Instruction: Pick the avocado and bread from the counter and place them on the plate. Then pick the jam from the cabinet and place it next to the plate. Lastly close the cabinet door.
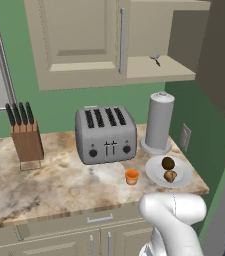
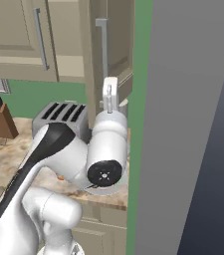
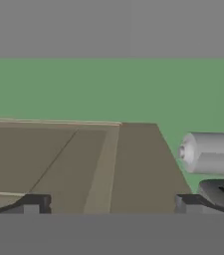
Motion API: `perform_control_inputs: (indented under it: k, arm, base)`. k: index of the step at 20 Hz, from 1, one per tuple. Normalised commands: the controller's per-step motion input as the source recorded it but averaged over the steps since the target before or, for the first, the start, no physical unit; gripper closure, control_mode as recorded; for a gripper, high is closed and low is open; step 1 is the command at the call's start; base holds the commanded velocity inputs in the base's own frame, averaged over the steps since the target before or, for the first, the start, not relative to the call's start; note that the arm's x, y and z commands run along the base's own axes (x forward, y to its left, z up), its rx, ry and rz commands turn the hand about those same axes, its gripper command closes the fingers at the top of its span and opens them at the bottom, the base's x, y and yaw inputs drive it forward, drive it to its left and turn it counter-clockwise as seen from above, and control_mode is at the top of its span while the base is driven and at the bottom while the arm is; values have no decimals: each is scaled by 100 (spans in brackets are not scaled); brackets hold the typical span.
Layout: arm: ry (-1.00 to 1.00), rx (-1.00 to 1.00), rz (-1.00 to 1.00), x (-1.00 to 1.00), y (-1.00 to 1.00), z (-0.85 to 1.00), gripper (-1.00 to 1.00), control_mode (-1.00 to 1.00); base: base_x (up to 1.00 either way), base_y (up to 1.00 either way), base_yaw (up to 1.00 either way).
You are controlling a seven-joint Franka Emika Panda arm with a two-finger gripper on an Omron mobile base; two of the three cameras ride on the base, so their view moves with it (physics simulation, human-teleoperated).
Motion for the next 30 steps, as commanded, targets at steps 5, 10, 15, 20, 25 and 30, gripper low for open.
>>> perform_control_inputs:
  k: [5, 10, 15, 20, 25, 30]
  arm:
    - [-13, -4, 0, 0, 93, 0, -100, -100]
    - [-4, 0, 0, 10, 91, 9, -100, -100]
    - [0, 0, 3, 64, 61, 35, -100, -100]
    - [5, 1, 16, 96, 25, 10, -100, -100]
    - [11, 10, 28, 100, -3, 0, -100, -100]
    - [3, 7, 24, 100, -7, 0, -100, -100]
  base:
    - [0, 0, 0]
    - [0, 0, 0]
    - [0, 0, 0]
    - [0, 0, 0]
    - [0, 0, 0]
    - [0, 0, 0]
